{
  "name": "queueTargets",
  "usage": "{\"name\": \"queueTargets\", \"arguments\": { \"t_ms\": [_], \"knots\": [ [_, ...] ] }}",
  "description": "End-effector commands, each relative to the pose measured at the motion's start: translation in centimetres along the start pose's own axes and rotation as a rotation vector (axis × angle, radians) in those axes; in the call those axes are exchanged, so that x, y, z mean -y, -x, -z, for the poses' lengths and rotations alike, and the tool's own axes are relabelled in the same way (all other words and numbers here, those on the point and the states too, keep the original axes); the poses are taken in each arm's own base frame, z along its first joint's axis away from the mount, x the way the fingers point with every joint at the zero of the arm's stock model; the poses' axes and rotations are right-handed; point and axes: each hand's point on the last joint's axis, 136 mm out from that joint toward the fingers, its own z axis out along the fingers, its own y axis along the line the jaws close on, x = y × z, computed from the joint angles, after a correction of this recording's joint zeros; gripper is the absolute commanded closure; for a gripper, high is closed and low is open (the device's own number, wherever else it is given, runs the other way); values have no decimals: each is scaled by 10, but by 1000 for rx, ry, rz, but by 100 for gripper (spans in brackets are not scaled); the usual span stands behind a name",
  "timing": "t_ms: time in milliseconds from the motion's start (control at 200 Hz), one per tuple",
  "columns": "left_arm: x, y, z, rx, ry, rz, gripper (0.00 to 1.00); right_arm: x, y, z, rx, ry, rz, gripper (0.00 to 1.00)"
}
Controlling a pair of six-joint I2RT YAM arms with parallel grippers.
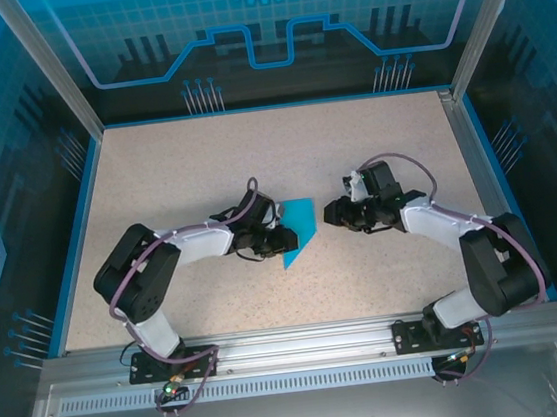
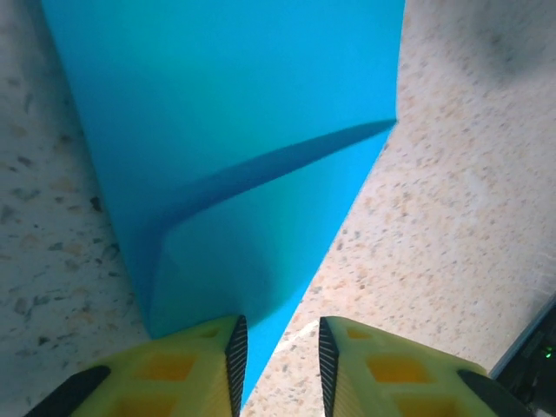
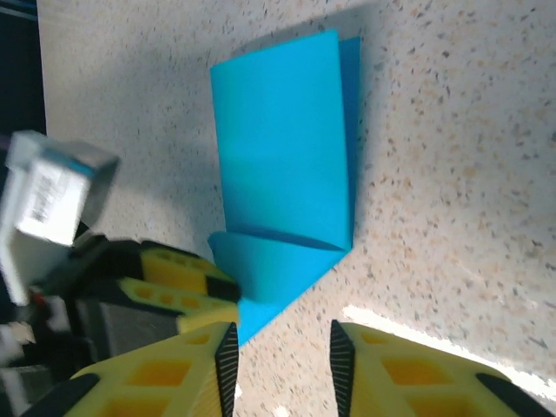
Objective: Fold a paper plane with a square sheet of paper (pick it up from the middle)
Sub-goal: Third fold the triangle at the center of the table, then fourth fold the wing at the center of the table.
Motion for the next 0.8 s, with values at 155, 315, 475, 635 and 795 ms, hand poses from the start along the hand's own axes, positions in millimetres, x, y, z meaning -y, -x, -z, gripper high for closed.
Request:
{"name": "queueTargets", "arguments": {
  "t_ms": [155, 315, 475, 635, 795],
  "knots": [
    [16, 27, 26, 104, 37, -27, 66, 7, -10, -7, -64, -7, -26, 55],
    [15, 35, 29, 139, 45, 8, 66, -4, 3, -18, -70, 48, -24, 46],
    [16, 37, 28, 146, 38, 26, 66, -16, 13, -34, -120, 104, 4, 44],
    [17, 35, 30, 160, 26, 48, 65, -23, 28, -50, -178, 120, 43, 44],
    [18, 32, 33, 161, 24, 57, 64, -20, 37, -68, -220, 128, 28, 44]
  ]
}}
